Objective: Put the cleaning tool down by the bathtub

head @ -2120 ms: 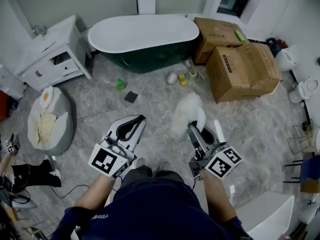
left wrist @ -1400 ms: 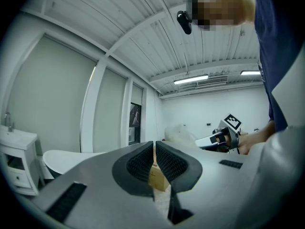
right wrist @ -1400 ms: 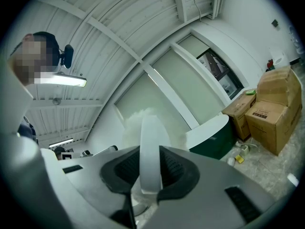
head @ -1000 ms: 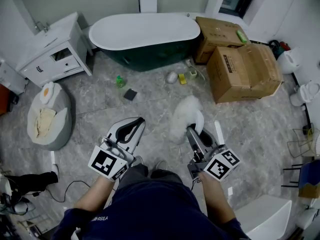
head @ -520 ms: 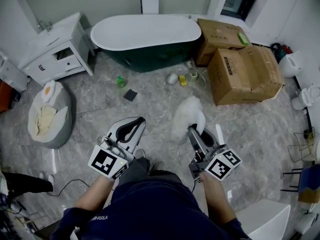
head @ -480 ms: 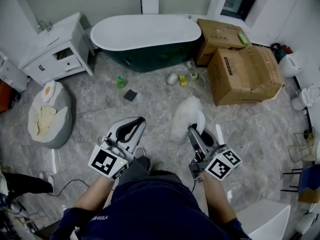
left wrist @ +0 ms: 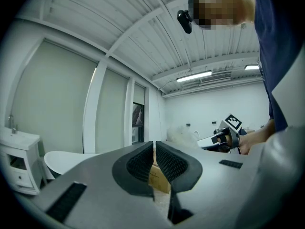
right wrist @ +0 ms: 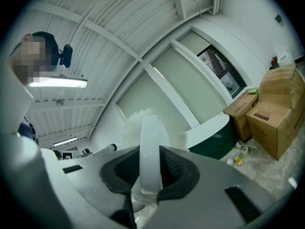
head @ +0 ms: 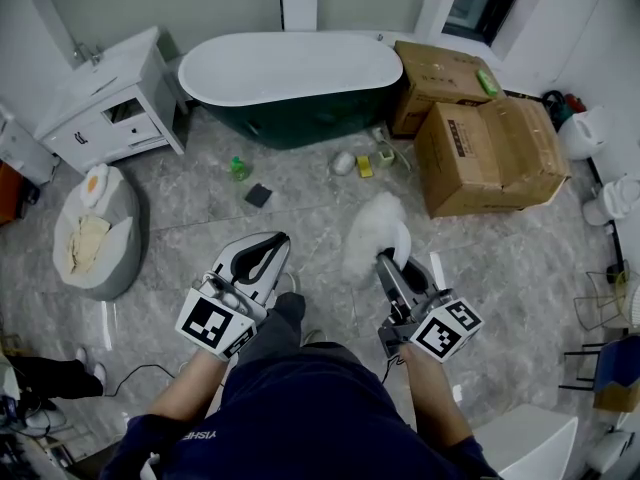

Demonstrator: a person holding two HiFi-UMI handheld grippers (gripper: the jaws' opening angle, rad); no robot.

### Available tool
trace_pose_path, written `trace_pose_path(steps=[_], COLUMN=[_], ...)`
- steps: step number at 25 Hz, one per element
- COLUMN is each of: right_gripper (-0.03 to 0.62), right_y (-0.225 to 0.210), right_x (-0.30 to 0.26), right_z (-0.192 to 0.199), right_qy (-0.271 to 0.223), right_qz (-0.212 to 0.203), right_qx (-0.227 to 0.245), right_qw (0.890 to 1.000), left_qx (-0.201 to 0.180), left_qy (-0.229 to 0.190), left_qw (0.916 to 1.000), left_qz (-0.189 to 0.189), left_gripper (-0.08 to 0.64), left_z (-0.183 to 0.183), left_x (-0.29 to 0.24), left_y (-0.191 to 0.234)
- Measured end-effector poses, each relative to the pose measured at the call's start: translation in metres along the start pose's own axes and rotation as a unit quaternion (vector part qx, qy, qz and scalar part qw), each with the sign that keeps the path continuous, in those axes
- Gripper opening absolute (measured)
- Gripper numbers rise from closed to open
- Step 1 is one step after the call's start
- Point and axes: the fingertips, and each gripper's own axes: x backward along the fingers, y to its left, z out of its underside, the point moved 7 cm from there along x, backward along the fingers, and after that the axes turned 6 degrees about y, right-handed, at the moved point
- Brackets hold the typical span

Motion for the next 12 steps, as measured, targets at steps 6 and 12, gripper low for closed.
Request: trace_pose_path(steps=[6, 12], right_gripper=[0.089, 0.089], right_y=[-0.017, -0.036], right_x=[-0.018, -0.044], right_z=[-0.009, -0.018], right_qy=[0.003, 0.005], right_qz=[0.004, 0.011], right_qx=[-0.005, -0.009], right_qw=[1.000, 1.000], left_qx=[0.006, 0.011], left_qy=[0.004, 0.007], left_qw=[1.0000, 0.9999], left_qz=[0.000, 0.005], left_gripper=[0.041, 0.041], left_z=[0.002, 0.005], left_x=[-0.020, -0.045], left_y=[0.019, 0.046])
